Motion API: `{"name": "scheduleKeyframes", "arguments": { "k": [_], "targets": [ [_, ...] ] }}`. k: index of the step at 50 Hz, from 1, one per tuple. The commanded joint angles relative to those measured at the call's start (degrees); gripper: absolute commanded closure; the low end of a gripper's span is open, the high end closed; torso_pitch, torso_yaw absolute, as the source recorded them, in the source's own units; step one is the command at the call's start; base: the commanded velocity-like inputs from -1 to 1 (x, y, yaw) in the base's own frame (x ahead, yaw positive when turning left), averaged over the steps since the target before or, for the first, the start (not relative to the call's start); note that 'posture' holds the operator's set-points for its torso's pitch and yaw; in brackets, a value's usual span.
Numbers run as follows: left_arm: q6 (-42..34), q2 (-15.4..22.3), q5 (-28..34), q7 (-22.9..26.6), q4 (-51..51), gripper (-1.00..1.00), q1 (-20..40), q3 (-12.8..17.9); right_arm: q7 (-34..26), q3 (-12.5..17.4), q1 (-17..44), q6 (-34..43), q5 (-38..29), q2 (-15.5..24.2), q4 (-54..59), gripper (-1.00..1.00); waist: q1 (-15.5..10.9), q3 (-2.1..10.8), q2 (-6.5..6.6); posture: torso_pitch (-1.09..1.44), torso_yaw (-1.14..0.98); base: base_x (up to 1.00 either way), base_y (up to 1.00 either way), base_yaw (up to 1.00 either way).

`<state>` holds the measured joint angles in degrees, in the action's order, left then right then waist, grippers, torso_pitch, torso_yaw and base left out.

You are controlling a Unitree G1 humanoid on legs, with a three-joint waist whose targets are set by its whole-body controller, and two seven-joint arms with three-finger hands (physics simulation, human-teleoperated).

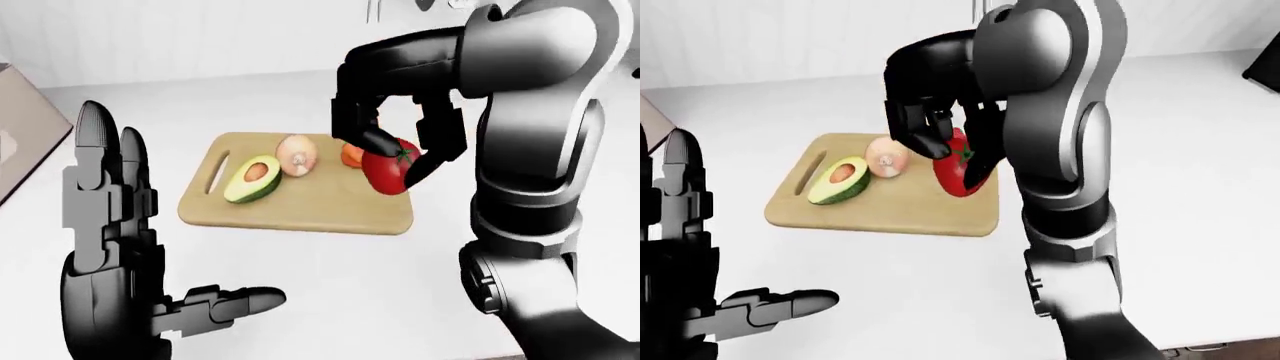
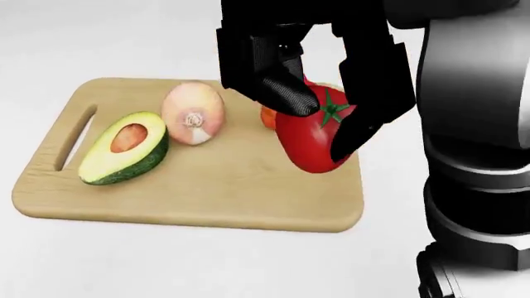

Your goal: Place the avocado, onion, tomato and bell pepper on the cutting board.

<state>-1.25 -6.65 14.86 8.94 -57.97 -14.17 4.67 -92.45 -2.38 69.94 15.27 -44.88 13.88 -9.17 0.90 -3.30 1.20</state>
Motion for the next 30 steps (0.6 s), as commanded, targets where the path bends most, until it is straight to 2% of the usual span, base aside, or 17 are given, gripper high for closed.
{"name": "scheduleKeyframes", "arguments": {
  "k": [1,4,8,15,30],
  "targets": [
    [1.31,0.02,-0.05,-0.33,-2.03,-1.00,0.39,-0.12,0.93,0.86,0.04,-2.22,-1.52,-1.34,-1.82,1.00,-0.07,1.31,-0.09,0.00,0.00,0.00,0.00,0.00],
    [1.24,0.05,-0.09,-0.35,-2.03,-1.00,0.45,-0.05,3.13,1.01,-0.76,-3.05,-1.67,-3.57,-2.15,1.00,-0.10,1.47,-0.13,0.00,0.00,0.00,0.00,0.00],
    [1.13,0.12,-0.15,-0.37,-2.03,-1.00,0.57,0.03,4.22,0.84,-1.61,-3.49,-1.66,-4.16,-2.14,1.00,-0.11,1.50,-0.12,0.00,0.00,0.00,0.00,0.00],
    [1.07,0.20,-0.23,-0.40,-2.03,-1.00,0.65,0.18,6.12,1.08,-3.51,-8.80,-2.58,-2.82,-0.44,1.00,-0.31,1.37,-0.47,0.00,0.00,0.00,0.00,0.00],
    [1.03,0.30,-0.23,-0.48,-2.03,-1.00,0.70,0.21,7.71,1.54,-7.17,-10.48,-3.27,-2.86,1.47,1.00,-0.34,1.46,-0.55,0.00,0.00,0.00,0.00,0.00]
  ]
}}
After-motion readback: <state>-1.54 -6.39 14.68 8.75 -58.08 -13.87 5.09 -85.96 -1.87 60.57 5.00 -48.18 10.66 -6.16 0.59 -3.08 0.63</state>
